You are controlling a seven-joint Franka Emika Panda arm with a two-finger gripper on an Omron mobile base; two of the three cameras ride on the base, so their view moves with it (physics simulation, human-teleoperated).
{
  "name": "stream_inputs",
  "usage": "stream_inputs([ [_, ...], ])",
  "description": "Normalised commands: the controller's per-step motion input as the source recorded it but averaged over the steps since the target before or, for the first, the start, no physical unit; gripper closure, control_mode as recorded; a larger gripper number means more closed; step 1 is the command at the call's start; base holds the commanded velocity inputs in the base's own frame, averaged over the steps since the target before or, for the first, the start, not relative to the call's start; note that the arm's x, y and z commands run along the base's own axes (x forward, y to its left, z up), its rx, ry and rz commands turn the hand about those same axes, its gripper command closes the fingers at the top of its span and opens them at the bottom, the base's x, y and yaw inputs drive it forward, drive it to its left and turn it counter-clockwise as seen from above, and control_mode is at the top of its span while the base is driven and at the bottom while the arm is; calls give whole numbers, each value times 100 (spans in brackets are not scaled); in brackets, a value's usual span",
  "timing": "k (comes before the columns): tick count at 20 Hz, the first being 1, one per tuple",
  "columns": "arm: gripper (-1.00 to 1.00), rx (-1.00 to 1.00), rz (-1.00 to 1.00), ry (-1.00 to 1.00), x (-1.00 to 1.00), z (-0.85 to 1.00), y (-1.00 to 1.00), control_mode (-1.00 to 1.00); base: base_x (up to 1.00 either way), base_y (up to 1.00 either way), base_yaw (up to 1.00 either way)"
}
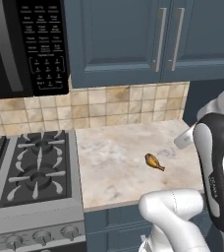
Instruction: Open the fridge, remove the kiwi, sweet potato, and chicken drumstick, and place them on any counter.
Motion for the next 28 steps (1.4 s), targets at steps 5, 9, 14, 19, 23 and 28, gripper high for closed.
stream_inputs([
  [5,-100,0,-3,0,-30,17,13,-100,0,0,0],
  [9,-100,0,-6,0,-12,0,29,-100,0,0,0],
  [14,-100,0,-7,-3,-21,0,23,-100,0,0,0],
  [19,-100,0,-7,-2,-18,2,20,-100,0,0,0],
  [23,-100,0,-4,0,-21,2,0,-100,0,0,0],
  [28,-100,0,0,0,-10,1,0,100,-16,0,0],
])
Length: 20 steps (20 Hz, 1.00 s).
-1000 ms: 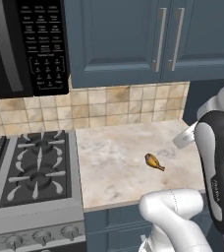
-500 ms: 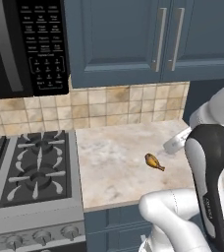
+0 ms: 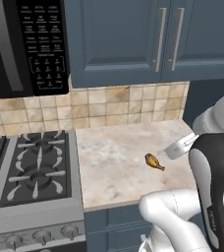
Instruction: Open the fridge, remove the kiwi, sweet potato, and chicken drumstick, and place them on any counter.
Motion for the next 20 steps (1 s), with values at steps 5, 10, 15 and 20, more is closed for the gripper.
stream_inputs([
  [5,-100,0,0,0,0,0,0,100,-74,-20,0],
  [10,-100,0,0,0,0,0,0,100,-100,-46,0],
  [15,-100,0,0,0,0,0,0,100,-100,-58,0],
  [20,-100,0,0,0,0,0,0,100,-94,-36,0],
])
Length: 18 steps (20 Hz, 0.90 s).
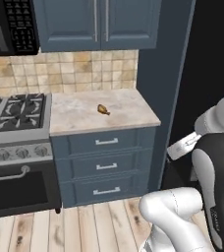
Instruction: Open the fridge, remove the kiwi, sweet potato, and chicken drumstick, and place them on any counter.
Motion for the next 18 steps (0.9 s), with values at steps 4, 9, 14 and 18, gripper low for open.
stream_inputs([
  [4,-100,0,0,0,0,0,0,100,-45,-19,0],
  [9,-100,0,0,0,0,0,0,100,-2,-31,2],
  [14,-100,0,0,0,0,0,0,100,0,-65,0],
  [18,-100,0,0,0,0,0,0,100,-18,-94,0],
])
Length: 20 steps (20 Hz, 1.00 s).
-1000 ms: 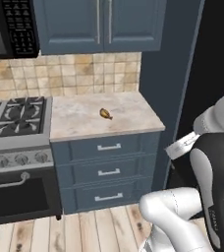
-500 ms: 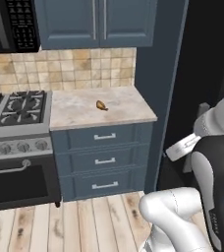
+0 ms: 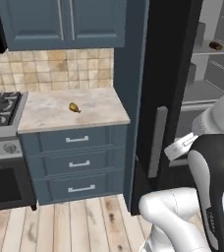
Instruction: Open the fridge, remove the kiwi, sweet potato, and chicken drumstick, and place them on any counter.
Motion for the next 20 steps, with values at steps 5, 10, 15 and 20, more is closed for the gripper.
stream_inputs([
  [5,-100,0,0,0,0,0,0,100,-18,-88,0],
  [10,-100,0,0,0,0,0,0,100,0,-87,0],
  [15,-100,0,0,0,0,0,0,100,0,-78,0],
  [20,-100,0,0,0,0,0,0,100,13,-17,0],
])
